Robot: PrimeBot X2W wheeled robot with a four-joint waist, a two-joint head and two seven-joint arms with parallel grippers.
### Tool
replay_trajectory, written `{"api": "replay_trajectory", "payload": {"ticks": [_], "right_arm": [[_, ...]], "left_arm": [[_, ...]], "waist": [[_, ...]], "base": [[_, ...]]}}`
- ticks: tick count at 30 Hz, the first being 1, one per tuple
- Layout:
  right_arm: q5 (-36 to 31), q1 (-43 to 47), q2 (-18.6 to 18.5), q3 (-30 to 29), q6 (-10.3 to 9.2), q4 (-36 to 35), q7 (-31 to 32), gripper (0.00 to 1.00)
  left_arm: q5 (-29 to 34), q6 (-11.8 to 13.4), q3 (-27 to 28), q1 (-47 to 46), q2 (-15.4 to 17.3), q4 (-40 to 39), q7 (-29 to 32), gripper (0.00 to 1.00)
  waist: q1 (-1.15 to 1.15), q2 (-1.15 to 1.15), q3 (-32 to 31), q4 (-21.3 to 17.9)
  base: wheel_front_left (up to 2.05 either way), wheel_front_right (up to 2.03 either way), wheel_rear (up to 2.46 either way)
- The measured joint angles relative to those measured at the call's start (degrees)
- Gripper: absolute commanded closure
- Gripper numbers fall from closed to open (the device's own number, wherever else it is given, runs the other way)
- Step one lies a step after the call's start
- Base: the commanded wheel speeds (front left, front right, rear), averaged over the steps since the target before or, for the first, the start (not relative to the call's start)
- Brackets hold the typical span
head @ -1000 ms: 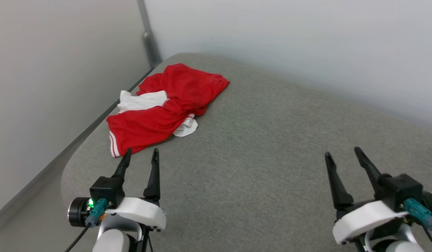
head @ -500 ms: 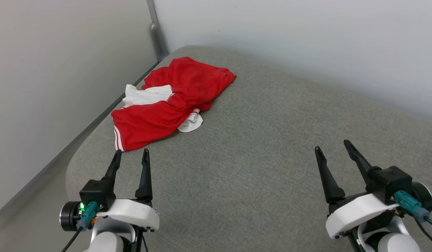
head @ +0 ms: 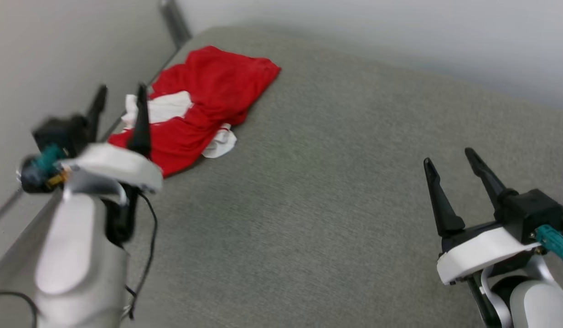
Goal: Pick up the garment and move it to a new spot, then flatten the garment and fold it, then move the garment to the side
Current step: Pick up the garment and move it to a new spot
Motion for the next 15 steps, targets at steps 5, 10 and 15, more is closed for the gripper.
{"api": "replay_trajectory", "payload": {"ticks": [5,10,15], "right_arm": [[0.6,-2.8,-1.8,0.6,0.0,-0.2,-0.1,0.0],[1.3,-5.2,-2.5,0.3,0.0,0.2,-1.1,0.0],[1.8,-8.8,-2.7,0.6,0.0,1.1,-2.5,0.0]], "left_arm": [[-3.7,-0.8,2.1,-8.6,5.7,2.2,11.2,0.0],[-9.1,-1.5,3.5,-14.6,12.4,5.5,27.5,0.0],[-16.4,-1.7,6.1,-17.9,19.8,10.0,48.6,0.0]], "waist": [[0.0,0.0,4.7,-4.3],[0.0,0.0,9.6,-8.7],[0.01,0.0,16.9,-14.0]], "base": [[0.0,0.0,0.0],[0.0,0.0,0.0],[0.0,0.0,0.0]]}}
